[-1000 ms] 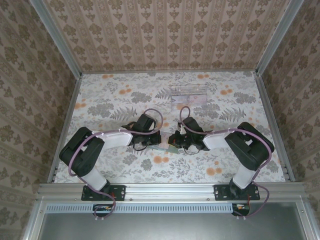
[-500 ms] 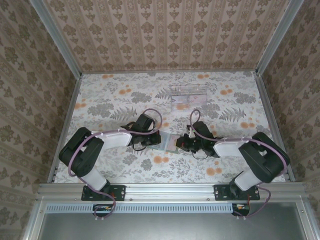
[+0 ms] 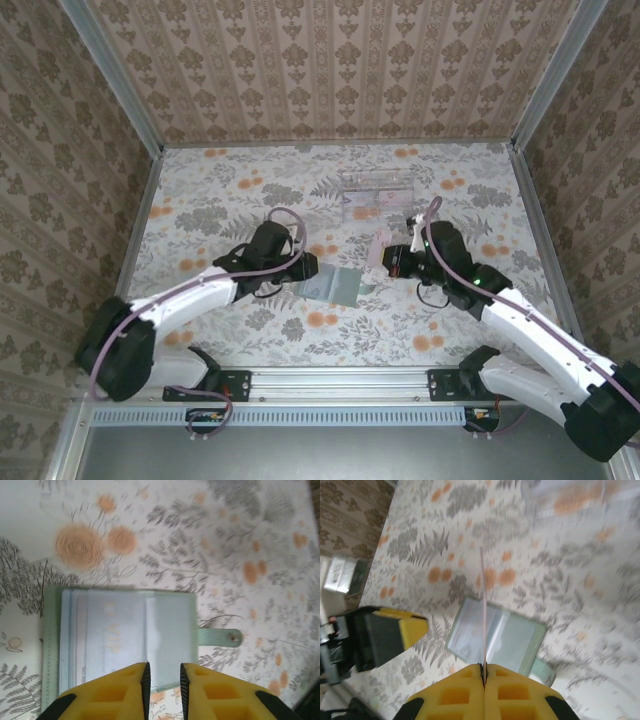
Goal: Take the credit cards out of the card holder
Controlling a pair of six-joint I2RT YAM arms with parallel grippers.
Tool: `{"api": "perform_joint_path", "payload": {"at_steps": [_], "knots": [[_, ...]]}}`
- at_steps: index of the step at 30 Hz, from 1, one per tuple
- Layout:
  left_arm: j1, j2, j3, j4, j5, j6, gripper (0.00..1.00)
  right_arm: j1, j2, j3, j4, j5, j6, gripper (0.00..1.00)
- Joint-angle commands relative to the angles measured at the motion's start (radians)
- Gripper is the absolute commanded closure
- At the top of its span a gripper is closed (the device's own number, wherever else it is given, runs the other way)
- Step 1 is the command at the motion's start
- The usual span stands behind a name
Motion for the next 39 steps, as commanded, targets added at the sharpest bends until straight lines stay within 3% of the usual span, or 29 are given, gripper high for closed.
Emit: {"api": "perform_joint_path", "payload": {"at_steps": [1, 9, 14, 18, 25, 31, 39], "knots": [[0.010, -0.131, -0.039, -0.056, -0.058, 0.027, 0.65, -0.004, 0.014, 0.109, -0.163, 0.148, -0.274, 1.00], [0.027, -0.427, -0.148, -0.116, -0.135, 0.033, 0.16, -0.003, 0.215, 0.316, -0.156, 0.286, -0.816, 1.00], [0.037, -0.568, -0.203, -0.165, -0.154, 0.026, 0.01, -0.003, 0.410, 0.457, -0.231, 0.415, -1.118, 1.00], [0.042, -0.654, -0.236, -0.187, -0.163, 0.018, 0.00, -0.014, 0.521, 0.448, -0.116, 0.479, -1.316, 1.00], [0.044, -0.740, -0.286, -0.199, -0.166, -0.004, 0.00, -0.070, 0.640, 0.436, 0.010, 0.431, -1.667, 1.00], [0.045, -0.747, -0.300, -0.203, -0.169, -0.010, 0.00, -0.144, 0.759, 0.544, -0.029, 0.366, -1.757, 1.00], [0.061, -0.747, -0.314, -0.207, -0.187, -0.009, 0.00, -0.212, 0.851, 0.560, -0.017, 0.365, -1.863, 1.00]]}}
